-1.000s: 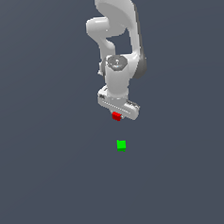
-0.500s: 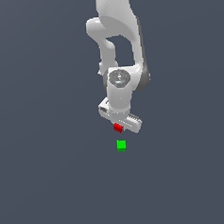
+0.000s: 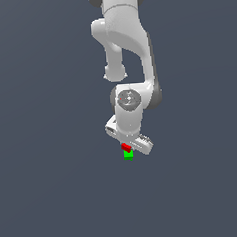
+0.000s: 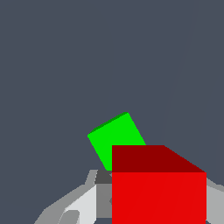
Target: Stack the red cube on top of the green cube.
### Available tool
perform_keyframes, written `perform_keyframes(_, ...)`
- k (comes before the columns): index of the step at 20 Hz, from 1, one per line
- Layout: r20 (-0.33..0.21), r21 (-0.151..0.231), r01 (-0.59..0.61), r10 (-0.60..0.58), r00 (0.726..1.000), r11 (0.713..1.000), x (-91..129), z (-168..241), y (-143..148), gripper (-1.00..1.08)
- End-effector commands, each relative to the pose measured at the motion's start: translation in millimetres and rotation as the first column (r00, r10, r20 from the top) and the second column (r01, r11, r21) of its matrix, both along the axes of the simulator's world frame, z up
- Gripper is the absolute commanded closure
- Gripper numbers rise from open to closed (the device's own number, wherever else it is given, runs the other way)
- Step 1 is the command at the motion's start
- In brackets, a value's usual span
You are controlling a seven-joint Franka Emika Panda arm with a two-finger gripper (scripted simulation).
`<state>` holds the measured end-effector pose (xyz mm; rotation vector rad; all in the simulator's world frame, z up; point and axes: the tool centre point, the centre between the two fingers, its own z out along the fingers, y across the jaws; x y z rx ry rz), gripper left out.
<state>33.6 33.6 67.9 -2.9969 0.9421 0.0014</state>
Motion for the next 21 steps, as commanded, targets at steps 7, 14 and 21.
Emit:
perform_keyframes(7, 0.001, 0.0, 0.0, 0.0, 1.0, 1.0, 20.7, -6.6, 1.1, 1.08)
perform_keyframes(14, 0.001, 0.0, 0.0, 0.0, 1.0, 1.0, 22.9, -7.3, 1.2, -0.92)
perform_keyframes(21, 0.001, 0.0, 0.0, 0.0, 1.0, 1.0, 22.9, -7.3, 1.2, -0.92)
